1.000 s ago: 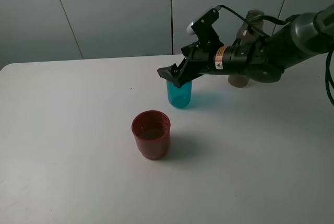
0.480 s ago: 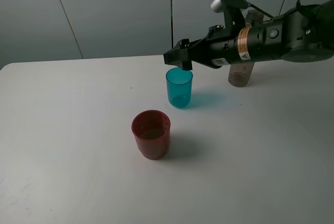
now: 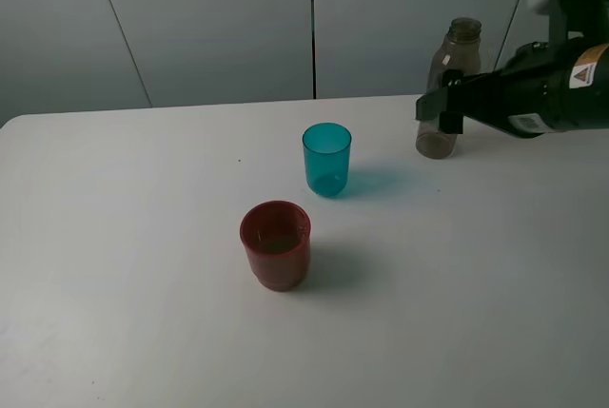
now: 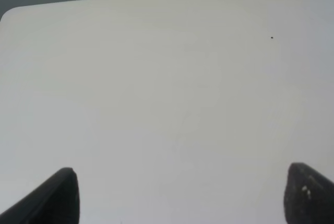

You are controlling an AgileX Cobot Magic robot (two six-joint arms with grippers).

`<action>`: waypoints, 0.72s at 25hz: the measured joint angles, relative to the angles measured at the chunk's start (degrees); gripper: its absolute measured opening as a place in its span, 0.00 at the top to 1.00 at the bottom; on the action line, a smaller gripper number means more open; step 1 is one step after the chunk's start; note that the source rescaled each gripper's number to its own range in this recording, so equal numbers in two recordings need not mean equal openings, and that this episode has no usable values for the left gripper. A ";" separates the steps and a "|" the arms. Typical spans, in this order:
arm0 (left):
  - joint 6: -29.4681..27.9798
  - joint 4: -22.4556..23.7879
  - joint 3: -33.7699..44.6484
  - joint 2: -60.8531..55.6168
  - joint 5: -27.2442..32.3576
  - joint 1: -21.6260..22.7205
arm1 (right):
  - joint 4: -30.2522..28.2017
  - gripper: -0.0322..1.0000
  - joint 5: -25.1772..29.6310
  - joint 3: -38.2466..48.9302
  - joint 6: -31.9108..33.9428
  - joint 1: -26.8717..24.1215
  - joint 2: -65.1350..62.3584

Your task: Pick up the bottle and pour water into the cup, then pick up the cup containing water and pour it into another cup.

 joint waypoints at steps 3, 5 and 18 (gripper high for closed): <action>0.00 0.00 0.00 0.00 0.00 0.00 | 7.53 0.00 11.05 0.00 -6.61 -1.53 -11.15; 0.00 0.00 0.00 0.00 0.00 0.00 | 8.67 0.00 17.03 0.00 -8.67 -2.20 -19.04; 0.00 0.00 0.00 0.00 0.00 0.00 | 3.54 0.00 44.56 0.17 -13.57 -2.44 -64.54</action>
